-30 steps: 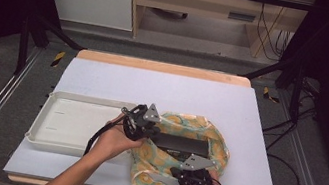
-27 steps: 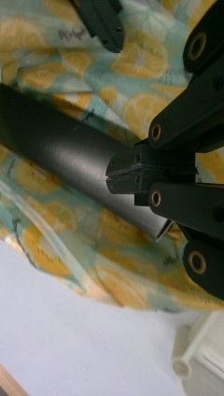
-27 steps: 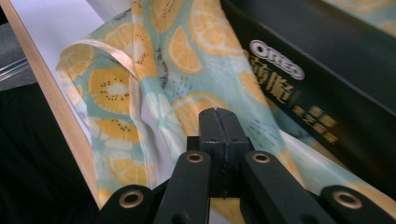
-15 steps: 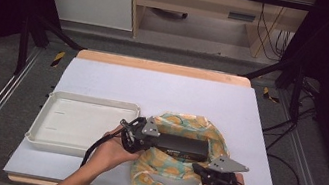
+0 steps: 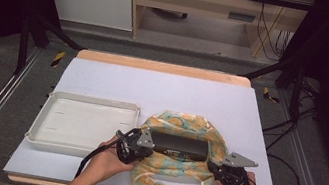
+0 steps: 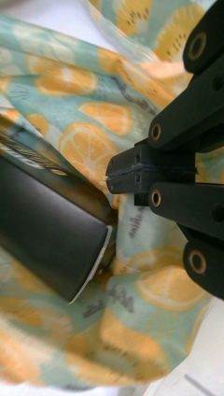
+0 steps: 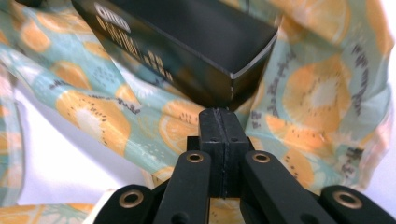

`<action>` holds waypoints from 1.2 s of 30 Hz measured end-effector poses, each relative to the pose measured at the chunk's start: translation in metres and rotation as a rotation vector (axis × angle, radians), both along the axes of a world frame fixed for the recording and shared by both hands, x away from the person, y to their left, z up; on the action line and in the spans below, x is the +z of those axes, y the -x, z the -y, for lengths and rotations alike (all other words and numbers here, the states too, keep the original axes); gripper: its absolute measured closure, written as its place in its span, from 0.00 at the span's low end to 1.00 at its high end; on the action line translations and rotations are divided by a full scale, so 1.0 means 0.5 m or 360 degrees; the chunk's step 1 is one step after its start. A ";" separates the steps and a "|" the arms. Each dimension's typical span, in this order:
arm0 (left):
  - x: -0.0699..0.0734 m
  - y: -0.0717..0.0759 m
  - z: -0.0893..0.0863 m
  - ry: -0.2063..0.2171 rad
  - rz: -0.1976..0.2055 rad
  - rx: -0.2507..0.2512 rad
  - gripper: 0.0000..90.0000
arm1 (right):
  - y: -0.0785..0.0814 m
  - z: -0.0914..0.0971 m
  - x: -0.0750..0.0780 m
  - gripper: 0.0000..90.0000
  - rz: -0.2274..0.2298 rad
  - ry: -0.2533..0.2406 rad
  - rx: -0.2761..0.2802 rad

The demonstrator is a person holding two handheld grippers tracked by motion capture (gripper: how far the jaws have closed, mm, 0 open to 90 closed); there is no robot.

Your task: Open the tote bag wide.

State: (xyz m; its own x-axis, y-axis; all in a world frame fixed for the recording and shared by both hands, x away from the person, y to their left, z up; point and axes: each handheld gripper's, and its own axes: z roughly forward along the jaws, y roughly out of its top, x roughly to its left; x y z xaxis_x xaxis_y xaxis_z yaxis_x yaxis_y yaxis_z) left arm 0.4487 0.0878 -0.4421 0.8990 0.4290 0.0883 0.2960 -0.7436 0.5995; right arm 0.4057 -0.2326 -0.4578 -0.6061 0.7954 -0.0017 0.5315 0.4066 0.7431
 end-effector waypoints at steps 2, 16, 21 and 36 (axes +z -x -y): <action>-0.007 -0.001 -0.001 -0.0007 0.0000 0.0010 1.00 | -0.002 0.001 -0.012 1.00 -0.0047 0.0009 -0.0005; -0.032 0.004 -0.007 -0.0003 -0.0023 0.0019 1.00 | 0.008 0.002 0.031 1.00 0.0022 -0.0034 0.0044; -0.034 0.004 -0.009 0.0006 -0.0031 0.0021 1.00 | -0.027 0.014 0.085 1.00 0.0101 -0.0016 0.0014; -0.032 0.004 -0.018 0.0015 -0.0033 0.0021 1.00 | -0.187 -0.002 0.037 1.00 -0.0099 0.0103 -0.0081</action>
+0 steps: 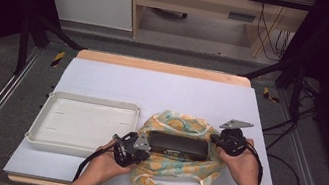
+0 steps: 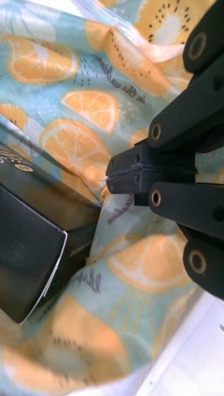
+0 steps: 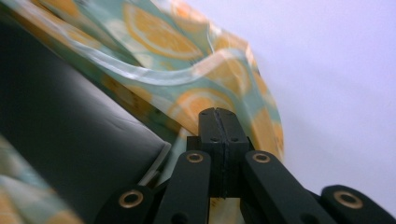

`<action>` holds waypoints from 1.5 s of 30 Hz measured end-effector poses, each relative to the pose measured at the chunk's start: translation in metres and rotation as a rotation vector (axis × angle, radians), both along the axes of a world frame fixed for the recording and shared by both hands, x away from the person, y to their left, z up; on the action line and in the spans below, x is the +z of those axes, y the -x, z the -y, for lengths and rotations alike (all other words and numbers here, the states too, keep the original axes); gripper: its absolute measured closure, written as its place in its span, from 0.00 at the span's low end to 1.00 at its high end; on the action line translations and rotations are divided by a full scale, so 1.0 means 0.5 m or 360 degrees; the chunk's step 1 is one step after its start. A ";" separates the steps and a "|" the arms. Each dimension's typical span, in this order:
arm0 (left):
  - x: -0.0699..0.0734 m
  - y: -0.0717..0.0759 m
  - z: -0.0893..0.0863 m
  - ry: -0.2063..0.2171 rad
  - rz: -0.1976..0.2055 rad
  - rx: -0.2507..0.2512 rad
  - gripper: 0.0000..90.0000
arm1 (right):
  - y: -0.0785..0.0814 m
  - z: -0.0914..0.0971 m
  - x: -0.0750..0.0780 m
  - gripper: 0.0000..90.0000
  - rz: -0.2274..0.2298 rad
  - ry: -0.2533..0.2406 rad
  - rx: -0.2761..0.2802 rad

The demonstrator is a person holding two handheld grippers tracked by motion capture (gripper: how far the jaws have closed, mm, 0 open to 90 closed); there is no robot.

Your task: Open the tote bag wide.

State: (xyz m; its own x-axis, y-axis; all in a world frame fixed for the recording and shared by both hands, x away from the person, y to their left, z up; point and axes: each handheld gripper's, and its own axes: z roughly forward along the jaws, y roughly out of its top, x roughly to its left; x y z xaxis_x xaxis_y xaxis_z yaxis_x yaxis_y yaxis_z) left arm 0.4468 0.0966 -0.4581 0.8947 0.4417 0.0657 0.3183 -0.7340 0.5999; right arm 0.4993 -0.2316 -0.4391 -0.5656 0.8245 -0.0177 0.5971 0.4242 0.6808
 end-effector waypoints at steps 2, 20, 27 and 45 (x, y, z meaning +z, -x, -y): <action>0.000 0.000 -0.001 -0.0001 0.0002 0.0004 1.00 | -0.006 0.007 -0.028 1.00 -0.0068 0.0019 -0.0037; 0.001 0.004 0.003 0.0004 0.0006 -0.0001 1.00 | 0.163 0.014 -0.053 1.00 0.0028 -0.0067 0.0024; 0.011 0.003 0.000 0.0034 0.0023 0.0016 1.00 | 0.153 0.019 -0.018 0.98 0.0110 -0.0103 0.0073; 0.084 0.010 -0.039 0.0188 0.0083 0.0093 0.57 | 0.061 -0.031 0.092 0.45 -0.0034 0.0190 0.0576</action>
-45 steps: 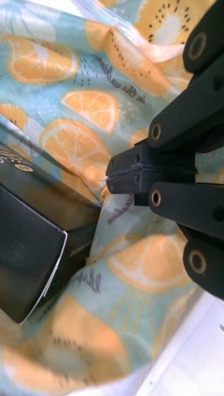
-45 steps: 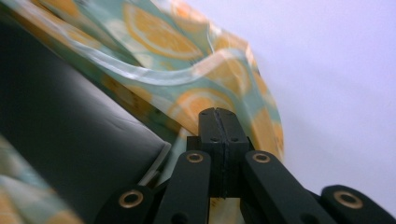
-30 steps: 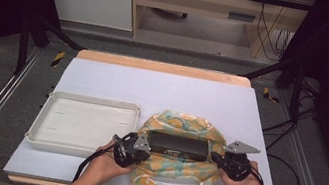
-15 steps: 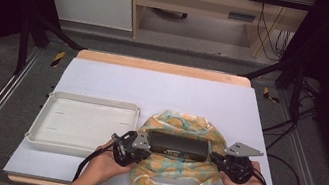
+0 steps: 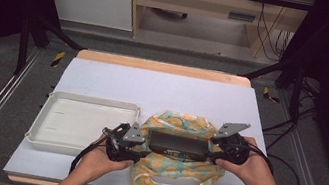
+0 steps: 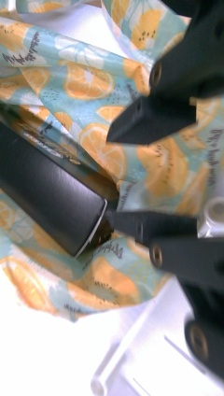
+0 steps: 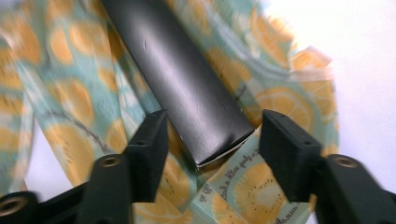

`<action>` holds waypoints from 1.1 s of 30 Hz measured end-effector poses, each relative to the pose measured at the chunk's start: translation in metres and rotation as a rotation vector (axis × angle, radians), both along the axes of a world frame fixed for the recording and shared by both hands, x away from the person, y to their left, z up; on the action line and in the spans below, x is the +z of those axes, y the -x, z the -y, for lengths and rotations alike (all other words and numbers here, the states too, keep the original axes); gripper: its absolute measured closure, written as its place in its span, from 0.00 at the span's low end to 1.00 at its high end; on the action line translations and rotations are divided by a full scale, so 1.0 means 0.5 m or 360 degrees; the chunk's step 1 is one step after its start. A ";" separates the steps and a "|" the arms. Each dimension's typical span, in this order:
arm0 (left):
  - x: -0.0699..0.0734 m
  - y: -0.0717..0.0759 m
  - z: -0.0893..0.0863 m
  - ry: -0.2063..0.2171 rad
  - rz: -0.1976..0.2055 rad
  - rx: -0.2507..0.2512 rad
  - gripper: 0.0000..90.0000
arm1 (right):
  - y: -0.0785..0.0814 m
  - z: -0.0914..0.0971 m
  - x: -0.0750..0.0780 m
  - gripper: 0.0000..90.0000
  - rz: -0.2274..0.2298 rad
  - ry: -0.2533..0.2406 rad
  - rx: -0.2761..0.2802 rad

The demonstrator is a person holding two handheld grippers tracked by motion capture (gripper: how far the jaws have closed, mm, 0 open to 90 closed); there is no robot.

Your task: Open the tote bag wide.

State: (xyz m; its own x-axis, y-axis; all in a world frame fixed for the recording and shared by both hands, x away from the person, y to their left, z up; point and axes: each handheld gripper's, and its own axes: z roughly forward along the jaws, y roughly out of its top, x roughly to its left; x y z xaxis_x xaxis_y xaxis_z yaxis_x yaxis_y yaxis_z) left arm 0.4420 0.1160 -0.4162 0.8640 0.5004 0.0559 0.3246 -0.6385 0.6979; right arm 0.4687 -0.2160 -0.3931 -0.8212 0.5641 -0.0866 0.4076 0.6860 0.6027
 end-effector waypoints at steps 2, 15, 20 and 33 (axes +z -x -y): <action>0.004 -0.004 -0.014 0.0013 0.0000 0.0019 0.47 | -0.012 -0.010 -0.004 0.39 -0.0024 0.0071 0.0064; 0.040 -0.003 -0.087 0.0062 0.0006 0.0035 0.25 | -0.048 -0.077 -0.020 0.34 -0.0090 0.0328 0.0326; 0.038 -0.009 -0.107 0.0051 -0.0015 0.0068 0.25 | -0.059 -0.083 -0.037 0.34 -0.0137 0.0401 0.0359; 0.036 -0.014 -0.125 0.0031 -0.0039 0.0096 0.25 | -0.087 -0.084 -0.069 0.38 -0.0226 0.0510 0.0472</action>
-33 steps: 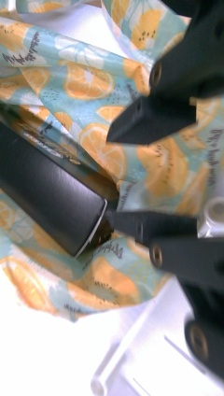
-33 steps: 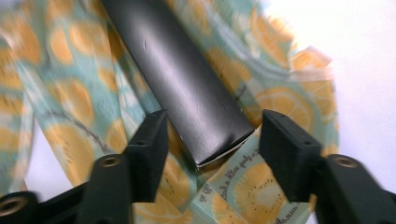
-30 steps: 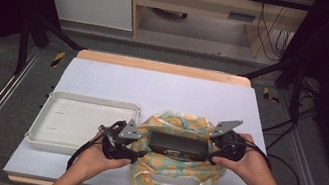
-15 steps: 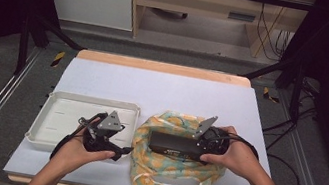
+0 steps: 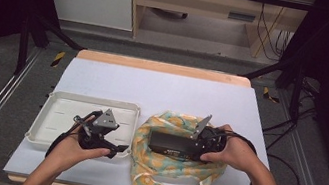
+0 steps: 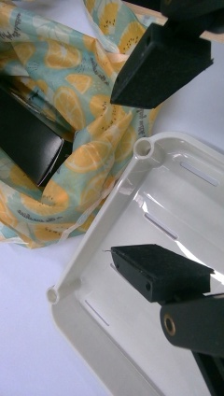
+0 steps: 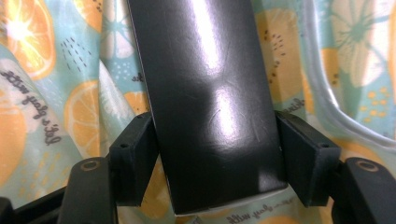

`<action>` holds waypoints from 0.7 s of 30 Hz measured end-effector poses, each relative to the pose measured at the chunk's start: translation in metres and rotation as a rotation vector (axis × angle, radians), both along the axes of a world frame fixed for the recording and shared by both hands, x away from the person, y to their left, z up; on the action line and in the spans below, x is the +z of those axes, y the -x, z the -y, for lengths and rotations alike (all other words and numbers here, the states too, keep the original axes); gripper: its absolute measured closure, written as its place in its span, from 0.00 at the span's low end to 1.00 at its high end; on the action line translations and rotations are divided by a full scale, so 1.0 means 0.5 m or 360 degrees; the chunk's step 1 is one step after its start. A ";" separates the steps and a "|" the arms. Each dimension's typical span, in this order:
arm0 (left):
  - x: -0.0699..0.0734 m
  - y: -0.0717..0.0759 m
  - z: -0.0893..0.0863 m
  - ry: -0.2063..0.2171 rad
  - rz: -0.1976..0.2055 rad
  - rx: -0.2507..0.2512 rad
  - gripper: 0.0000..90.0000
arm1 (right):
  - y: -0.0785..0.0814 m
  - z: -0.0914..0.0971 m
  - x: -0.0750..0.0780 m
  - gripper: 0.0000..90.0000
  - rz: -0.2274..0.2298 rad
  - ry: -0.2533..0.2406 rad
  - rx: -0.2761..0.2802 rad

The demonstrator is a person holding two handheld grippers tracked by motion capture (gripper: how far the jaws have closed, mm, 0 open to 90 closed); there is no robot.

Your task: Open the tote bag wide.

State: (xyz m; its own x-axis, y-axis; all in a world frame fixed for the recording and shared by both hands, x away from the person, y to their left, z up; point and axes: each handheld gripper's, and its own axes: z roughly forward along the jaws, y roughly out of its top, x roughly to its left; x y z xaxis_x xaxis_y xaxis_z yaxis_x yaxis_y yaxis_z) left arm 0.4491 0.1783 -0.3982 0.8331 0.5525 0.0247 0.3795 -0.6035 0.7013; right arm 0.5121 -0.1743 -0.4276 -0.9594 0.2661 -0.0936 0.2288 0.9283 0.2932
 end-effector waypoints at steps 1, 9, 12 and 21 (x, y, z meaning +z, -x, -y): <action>0.000 -0.001 -0.002 0.0003 -0.0003 0.0001 0.25 | 0.000 -0.001 -0.001 0.38 -0.0007 0.0005 -0.0006; -0.002 -0.003 -0.007 -0.0003 -0.0014 0.0008 0.25 | 0.002 0.001 0.000 0.45 -0.0035 0.0024 0.0023; -0.001 -0.003 -0.009 -0.0001 -0.0015 0.0011 0.25 | 0.009 0.004 0.006 0.46 -0.0018 0.0027 0.0047; -0.001 -0.005 -0.013 -0.0012 -0.0023 0.0006 0.25 | 0.024 0.016 0.026 0.48 0.0045 -0.0051 0.0083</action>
State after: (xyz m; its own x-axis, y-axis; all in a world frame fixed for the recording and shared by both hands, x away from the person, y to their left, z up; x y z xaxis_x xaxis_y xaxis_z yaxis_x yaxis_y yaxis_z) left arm 0.4514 0.1850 -0.3988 0.8315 0.5553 0.0171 0.3915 -0.6075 0.6912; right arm 0.5003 -0.1821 -0.4145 -0.9691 0.2192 -0.1129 0.1718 0.9288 0.3284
